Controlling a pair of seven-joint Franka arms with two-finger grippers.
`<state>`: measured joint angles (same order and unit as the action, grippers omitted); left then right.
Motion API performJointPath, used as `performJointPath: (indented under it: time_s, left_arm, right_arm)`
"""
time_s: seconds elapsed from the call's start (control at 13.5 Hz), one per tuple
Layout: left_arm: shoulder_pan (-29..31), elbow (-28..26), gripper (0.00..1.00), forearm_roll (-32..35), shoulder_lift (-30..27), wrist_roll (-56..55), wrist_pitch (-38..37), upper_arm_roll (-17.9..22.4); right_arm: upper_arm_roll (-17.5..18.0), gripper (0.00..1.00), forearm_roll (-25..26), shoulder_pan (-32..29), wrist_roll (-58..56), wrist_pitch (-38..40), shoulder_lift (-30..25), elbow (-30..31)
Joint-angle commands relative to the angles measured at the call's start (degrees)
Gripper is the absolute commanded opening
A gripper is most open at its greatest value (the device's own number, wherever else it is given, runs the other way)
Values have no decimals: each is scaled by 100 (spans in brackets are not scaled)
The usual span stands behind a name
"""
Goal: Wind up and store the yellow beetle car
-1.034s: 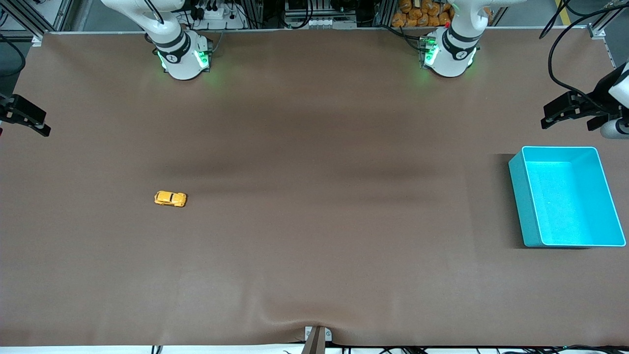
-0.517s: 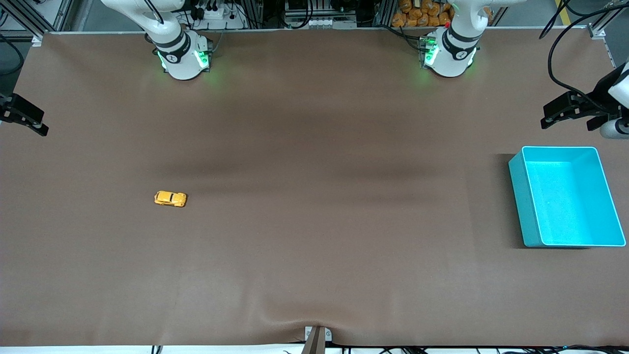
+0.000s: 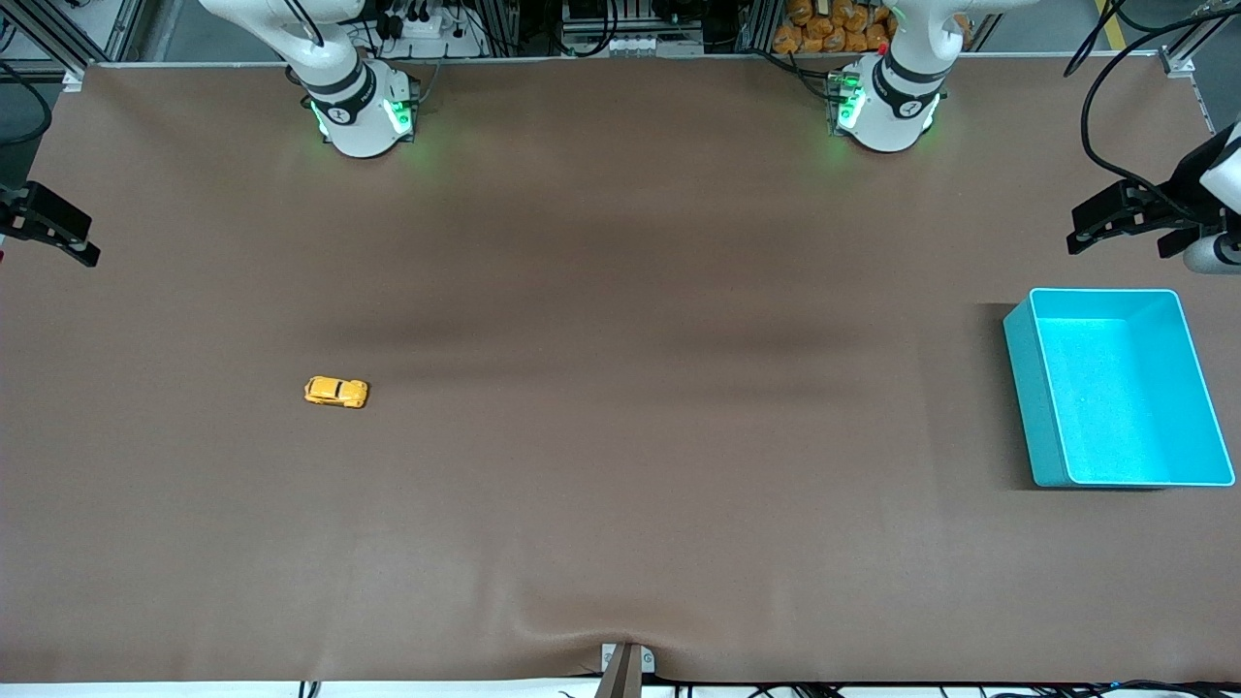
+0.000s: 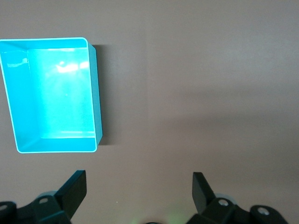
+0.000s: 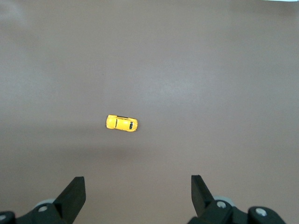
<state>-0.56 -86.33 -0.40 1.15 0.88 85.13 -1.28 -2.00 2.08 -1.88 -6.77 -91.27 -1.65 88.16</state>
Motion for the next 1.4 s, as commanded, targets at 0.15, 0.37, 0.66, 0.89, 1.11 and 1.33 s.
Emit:
performJointPath:
  time_s: [0.15,0.37,0.66,0.89,1.11,1.33]
  left_arm:
    - [13,-15,100,92,-62,70,30,-21]
    - [4,-15,100,92,-62,70,30,-21]
    - [13,-15,100,92,-62,70,30,-21]
    - [13,-15,100,92,-53,70,30,-21]
    - [13,-15,100,101,-53,70,30,-21]
    - [13,-15,100,101,-53,70,38,-21]
  right_arm:
    - [138,100,46,-93,61,30,-99,52]
    - [645,100,55,-84,53,39,-72,61]
    - [1411,100,46,-67,-192,56,77,359]
    - [1825,100,46,29,-360,-93,340,474]
    - [1843,100,46,284,-378,-146,761,492]
    - [2185,100,142,381,-753,-714,1017,982]
